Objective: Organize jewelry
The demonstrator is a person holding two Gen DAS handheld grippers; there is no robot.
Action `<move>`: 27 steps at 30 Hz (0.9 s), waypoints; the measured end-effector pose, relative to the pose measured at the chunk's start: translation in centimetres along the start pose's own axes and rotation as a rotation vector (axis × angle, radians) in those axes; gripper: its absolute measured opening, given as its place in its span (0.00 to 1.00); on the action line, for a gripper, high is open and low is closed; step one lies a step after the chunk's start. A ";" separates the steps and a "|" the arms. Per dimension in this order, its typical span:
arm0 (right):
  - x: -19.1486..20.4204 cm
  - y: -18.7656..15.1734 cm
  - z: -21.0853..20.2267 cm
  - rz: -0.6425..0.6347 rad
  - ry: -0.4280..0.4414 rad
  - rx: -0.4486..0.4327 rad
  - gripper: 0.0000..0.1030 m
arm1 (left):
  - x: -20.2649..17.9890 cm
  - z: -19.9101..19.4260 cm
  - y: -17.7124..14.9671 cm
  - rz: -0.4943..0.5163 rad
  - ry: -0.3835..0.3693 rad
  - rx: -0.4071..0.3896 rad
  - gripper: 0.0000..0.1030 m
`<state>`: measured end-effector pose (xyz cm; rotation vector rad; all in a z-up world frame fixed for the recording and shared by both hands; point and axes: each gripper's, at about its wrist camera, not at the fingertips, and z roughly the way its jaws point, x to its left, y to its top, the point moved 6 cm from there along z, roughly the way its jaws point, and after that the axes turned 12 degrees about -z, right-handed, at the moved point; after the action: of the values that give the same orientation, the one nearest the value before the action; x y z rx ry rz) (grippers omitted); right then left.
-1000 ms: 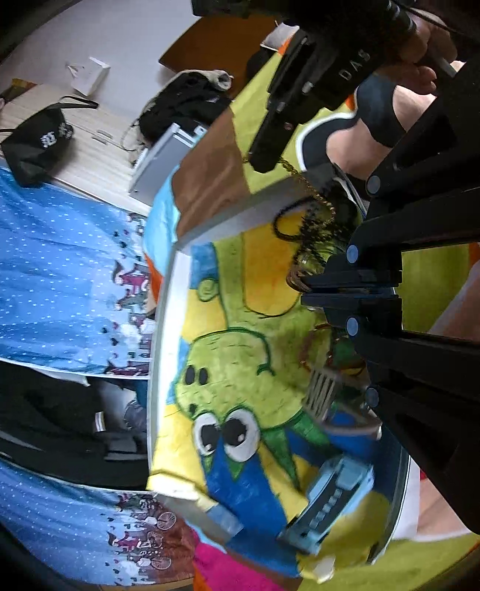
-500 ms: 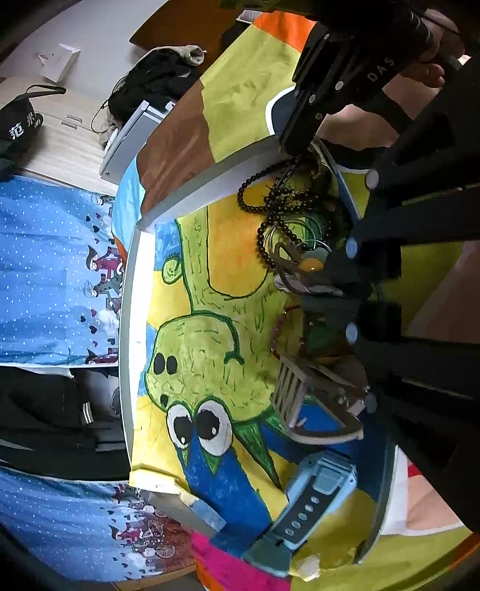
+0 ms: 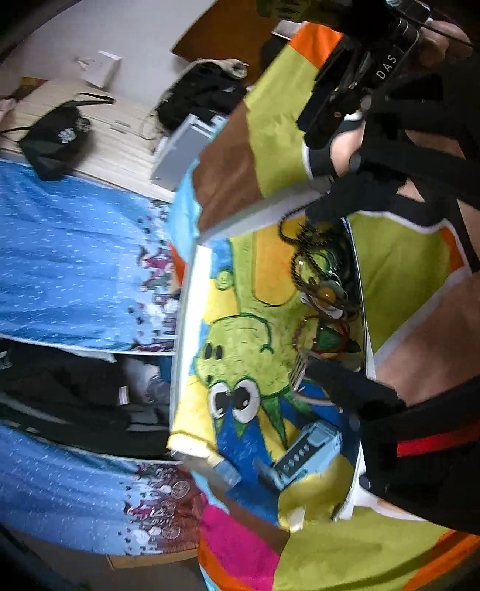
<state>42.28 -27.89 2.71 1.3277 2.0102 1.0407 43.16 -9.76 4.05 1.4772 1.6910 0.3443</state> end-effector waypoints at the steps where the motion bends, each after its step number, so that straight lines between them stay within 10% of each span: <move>1: 0.0 0.2 -0.5 0.002 -0.004 -0.010 0.55 | -0.1 -1.0 0.1 -0.008 -0.009 -0.026 0.79; 9: 1.9 1.8 -7.4 -0.002 -0.003 -0.130 0.91 | -1.1 -7.8 0.2 0.019 0.002 -0.142 0.87; 27: 10.3 -2.3 -19.1 -0.069 0.006 -0.246 1.00 | 0.8 -22.7 -6.5 0.052 0.042 -0.295 0.96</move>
<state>22.63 -25.04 11.80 1.1201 1.8494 1.2164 22.20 -3.66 13.07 1.3040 1.5595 0.6288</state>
